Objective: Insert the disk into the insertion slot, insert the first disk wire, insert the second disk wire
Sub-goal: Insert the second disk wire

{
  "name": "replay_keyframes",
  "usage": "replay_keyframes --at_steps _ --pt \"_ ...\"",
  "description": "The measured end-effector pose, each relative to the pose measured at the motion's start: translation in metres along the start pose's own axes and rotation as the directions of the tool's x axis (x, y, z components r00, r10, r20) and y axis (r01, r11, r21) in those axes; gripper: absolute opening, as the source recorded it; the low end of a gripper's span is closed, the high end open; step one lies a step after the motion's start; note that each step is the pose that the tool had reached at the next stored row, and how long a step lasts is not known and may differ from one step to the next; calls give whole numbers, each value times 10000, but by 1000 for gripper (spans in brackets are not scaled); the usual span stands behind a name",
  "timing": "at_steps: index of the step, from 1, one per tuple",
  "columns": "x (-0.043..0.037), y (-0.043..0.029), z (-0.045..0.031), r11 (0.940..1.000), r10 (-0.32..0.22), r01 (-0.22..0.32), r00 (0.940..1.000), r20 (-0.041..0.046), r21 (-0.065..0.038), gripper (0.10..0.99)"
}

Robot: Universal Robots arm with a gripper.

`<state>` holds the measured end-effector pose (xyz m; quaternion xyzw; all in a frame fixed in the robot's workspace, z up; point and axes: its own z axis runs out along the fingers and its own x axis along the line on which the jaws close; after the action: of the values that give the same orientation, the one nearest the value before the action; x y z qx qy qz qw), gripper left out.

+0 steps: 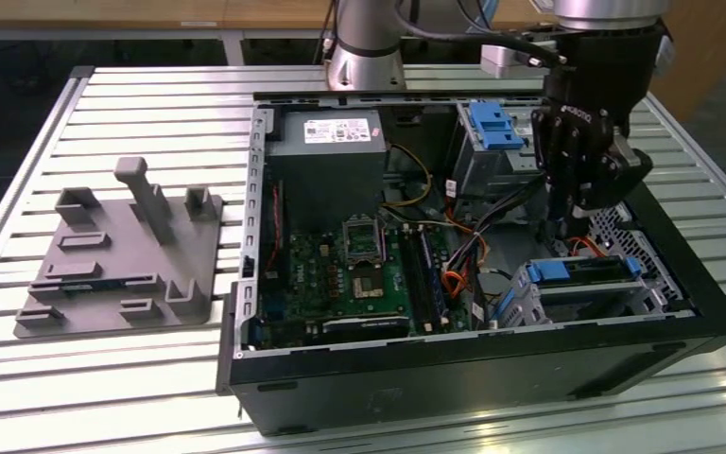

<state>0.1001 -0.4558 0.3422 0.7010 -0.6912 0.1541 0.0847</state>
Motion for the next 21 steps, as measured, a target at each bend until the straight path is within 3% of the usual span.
replay_keyframes --at_steps 9,12,21 --pt "13 2 27 10000 0 0 10000 2 0 349" --pt "11 3 34 10000 0 0 10000 3 0 216" --pt "20 6 66 10000 1 -1 10000 13 1 216"
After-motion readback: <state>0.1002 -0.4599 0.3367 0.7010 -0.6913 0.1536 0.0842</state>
